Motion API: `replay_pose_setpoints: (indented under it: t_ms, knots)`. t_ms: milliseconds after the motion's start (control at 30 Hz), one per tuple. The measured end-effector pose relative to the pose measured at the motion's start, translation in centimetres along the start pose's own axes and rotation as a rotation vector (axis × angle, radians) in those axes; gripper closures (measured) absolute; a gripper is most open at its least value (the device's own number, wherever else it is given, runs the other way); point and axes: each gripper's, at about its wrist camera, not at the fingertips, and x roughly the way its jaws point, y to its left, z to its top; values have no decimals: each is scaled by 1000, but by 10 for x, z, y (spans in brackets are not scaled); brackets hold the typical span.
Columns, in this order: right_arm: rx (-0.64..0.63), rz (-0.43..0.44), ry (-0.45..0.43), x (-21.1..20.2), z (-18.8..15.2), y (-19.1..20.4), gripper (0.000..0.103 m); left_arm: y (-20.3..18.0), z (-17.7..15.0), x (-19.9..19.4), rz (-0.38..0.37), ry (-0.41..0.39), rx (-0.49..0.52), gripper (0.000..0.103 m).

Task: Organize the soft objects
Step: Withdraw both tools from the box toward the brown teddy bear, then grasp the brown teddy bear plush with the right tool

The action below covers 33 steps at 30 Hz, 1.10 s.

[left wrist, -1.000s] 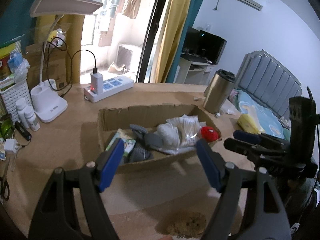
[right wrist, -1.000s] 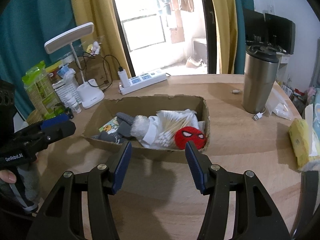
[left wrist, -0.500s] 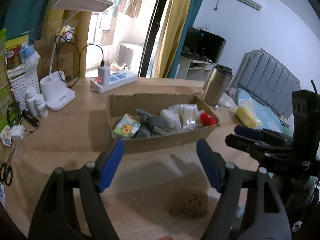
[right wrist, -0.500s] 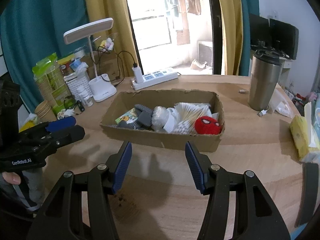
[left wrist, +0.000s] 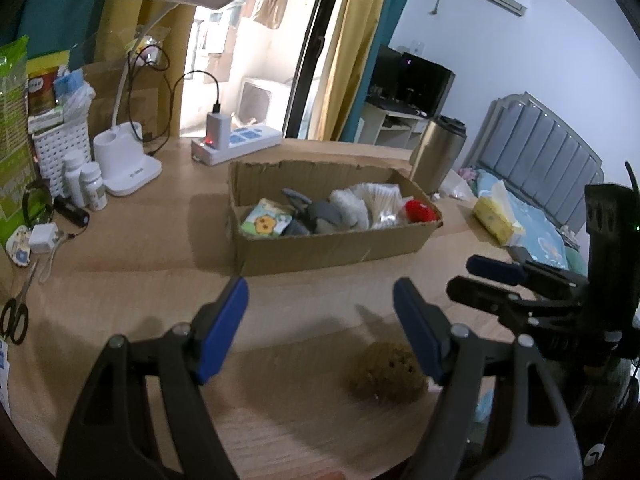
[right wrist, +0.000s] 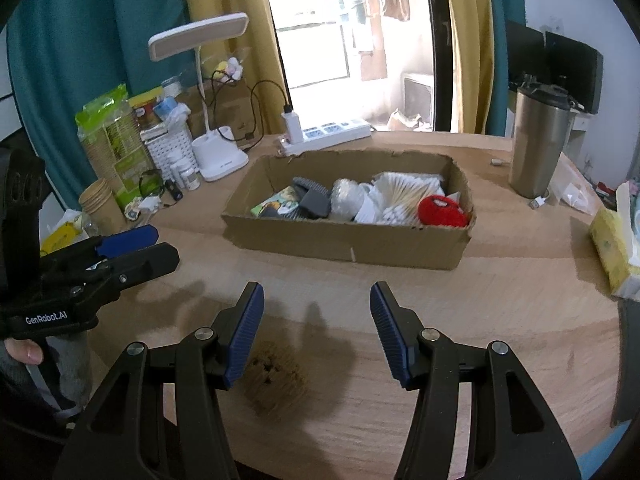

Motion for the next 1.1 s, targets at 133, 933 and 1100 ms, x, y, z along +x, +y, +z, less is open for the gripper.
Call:
replay_pose_setpoints:
  t_ms: [133,933,1100]
  knots:
    - [-1,6,22,6,-9,6,44,3,-9,-1,1,10,-6,27]
    - [-69,-2,206,54,-56,21,44,18,-43,19,10,91,-47,27]
    - [-56,-35,189,56,-51,9,44,19,-40,29,15,110,-49,27]
